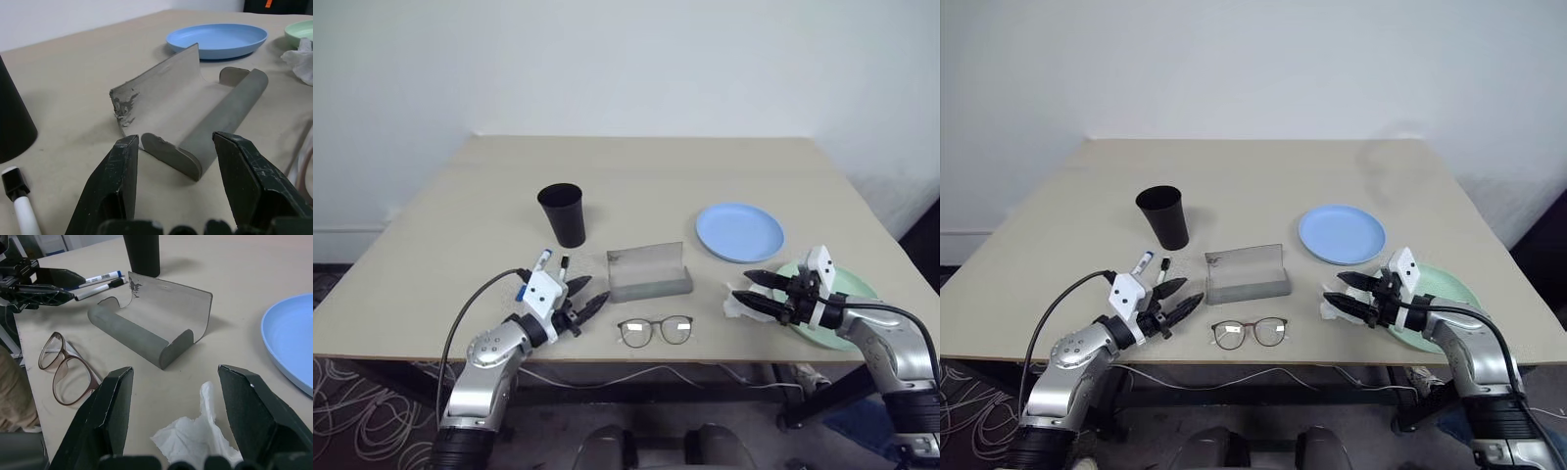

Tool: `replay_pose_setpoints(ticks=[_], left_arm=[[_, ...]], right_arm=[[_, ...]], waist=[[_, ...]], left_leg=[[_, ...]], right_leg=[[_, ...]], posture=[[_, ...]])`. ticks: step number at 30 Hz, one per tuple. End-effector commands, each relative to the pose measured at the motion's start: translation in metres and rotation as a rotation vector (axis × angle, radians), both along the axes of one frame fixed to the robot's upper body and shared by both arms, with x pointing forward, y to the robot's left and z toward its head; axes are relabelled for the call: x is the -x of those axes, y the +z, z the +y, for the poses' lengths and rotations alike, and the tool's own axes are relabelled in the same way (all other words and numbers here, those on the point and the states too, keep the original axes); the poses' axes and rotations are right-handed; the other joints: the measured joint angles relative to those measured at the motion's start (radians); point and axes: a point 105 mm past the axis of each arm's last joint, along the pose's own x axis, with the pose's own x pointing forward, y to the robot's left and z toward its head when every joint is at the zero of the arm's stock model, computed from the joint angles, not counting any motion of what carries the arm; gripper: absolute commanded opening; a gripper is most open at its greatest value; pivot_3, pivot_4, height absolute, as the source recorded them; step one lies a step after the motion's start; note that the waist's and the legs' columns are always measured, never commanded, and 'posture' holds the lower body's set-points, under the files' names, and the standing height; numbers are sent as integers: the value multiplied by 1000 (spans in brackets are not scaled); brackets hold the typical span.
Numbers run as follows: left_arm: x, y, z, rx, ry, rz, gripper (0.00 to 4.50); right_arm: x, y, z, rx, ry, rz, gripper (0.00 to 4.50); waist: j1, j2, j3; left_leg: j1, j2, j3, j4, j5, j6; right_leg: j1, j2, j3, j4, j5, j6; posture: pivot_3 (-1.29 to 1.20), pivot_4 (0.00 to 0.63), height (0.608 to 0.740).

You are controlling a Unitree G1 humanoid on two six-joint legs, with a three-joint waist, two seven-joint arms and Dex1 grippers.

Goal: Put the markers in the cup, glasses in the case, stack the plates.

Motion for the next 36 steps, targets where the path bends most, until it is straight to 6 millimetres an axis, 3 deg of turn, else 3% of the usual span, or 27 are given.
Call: replay_pose_setpoints(ticks=[1,13,22,26,36], left_arm=[[-2,16,-6,21,-19,-53,2498],[-10,18,-12,22,-51,-65,2498],[-9,14,-12,16,-90,-51,2498],[-12,11,-23,21,-122,-36,2498],[-14,9,-38,40,-149,-38,2498]], right_arm=[[0,18,-3,-10,8,-61,2999],[-1,18,-13,30,-47,-85,2999],[14,9,-21,63,-140,-70,2999],[19,3,-38,197,-212,-40,2999],[21,-5,-50,323,-337,49,2999]], waist=[[0,0,0],[1,0,0],[2,0,0],[3,1,0],[2,1,0]], left_leg=[[0,0,0,0,0,0],[0,0,0,0,0,0],[0,0,0,0,0,0],[0,0,0,0,0,0],[0,0,0,0,0,0]], right_leg=[[0,0,0,0,0,0],[0,0,0,0,0,0],[0,0,0,0,0,0],[0,-1,0,0,0,0],[0,0,0,-1,0,0]], posture=[[0,0,740],[0,0,740],[0,0,740],[0,0,740],[0,0,740]])
